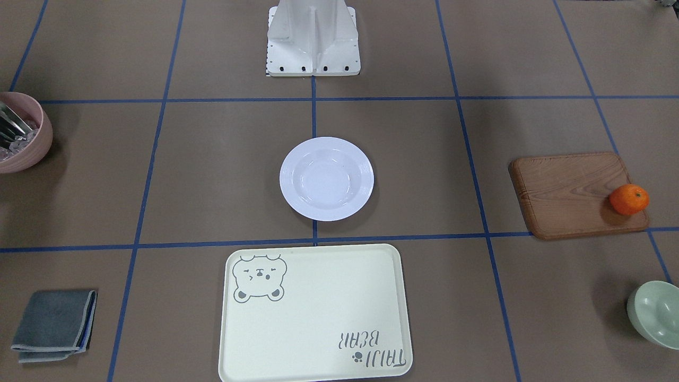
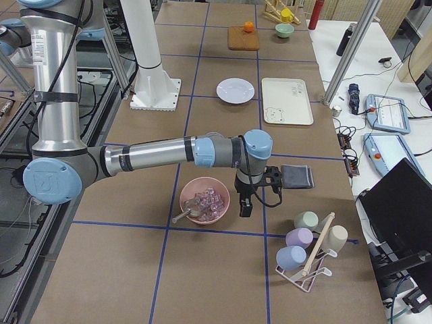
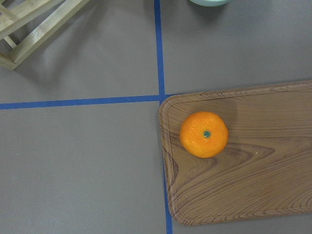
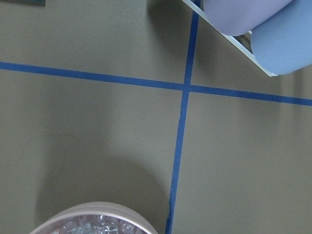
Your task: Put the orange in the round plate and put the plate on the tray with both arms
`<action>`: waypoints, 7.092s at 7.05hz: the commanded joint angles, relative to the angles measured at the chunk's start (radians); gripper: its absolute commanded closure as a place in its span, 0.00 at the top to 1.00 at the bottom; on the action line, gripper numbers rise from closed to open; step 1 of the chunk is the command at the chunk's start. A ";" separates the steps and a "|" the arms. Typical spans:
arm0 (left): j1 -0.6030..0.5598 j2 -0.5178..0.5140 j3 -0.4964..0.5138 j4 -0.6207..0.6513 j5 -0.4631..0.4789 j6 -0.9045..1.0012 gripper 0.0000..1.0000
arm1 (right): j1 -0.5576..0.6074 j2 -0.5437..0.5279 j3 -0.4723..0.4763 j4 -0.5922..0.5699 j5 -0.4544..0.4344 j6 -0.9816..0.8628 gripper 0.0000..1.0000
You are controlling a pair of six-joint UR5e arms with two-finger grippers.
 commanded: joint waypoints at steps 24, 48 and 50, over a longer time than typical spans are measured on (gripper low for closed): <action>0.386 -0.061 0.424 -0.898 0.175 -0.436 0.98 | -0.460 0.133 0.149 0.627 -0.110 0.705 1.00; 1.127 -0.857 0.264 -0.186 0.701 -1.309 0.49 | -0.463 0.146 0.137 0.630 -0.112 0.708 1.00; 1.143 -0.854 0.261 -0.189 0.736 -1.305 0.99 | -0.462 0.146 0.135 0.630 -0.110 0.709 1.00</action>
